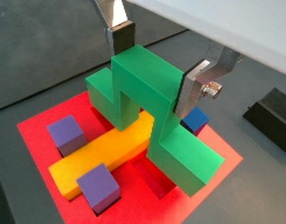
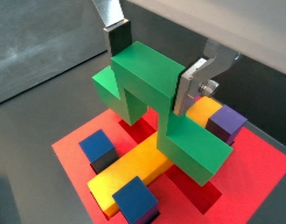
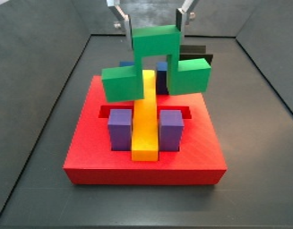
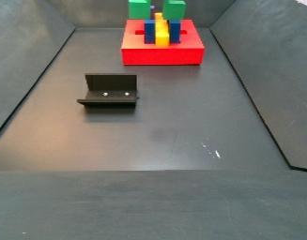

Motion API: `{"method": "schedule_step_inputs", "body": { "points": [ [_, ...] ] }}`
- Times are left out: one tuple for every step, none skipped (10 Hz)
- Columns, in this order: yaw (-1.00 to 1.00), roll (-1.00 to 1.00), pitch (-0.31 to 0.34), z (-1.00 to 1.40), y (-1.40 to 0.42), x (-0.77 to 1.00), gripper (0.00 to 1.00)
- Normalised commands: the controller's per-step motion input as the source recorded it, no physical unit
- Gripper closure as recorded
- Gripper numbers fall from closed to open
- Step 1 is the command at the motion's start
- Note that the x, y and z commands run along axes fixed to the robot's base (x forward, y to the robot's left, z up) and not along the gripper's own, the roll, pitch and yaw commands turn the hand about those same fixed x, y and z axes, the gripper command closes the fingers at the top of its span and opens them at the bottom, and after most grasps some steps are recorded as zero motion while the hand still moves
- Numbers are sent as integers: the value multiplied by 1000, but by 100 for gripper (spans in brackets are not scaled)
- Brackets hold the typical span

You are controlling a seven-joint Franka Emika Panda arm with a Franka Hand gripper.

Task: Pick up the green object. Move up. Place the green object on the fixture. Regrasp the green object. Move to above the board. Insert the green object.
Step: Insert the green object.

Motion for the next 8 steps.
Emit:
{"method": "schedule_step_inputs", "body": {
  "points": [
    [0,84,21,-23,0,6,100],
    [0,0,51,0,109,0,100],
    [-31,27,43,0,40,0,100],
    [-151,120,73,-20,97,-60,100],
    [-120,109,63,-14,26,-20,100],
    [-123,120,43,-89,0,-37,100],
    [-109,66,19,-69,37,-126,100],
    [-97,66,14,-86,20,-123,100]
  ]
}}
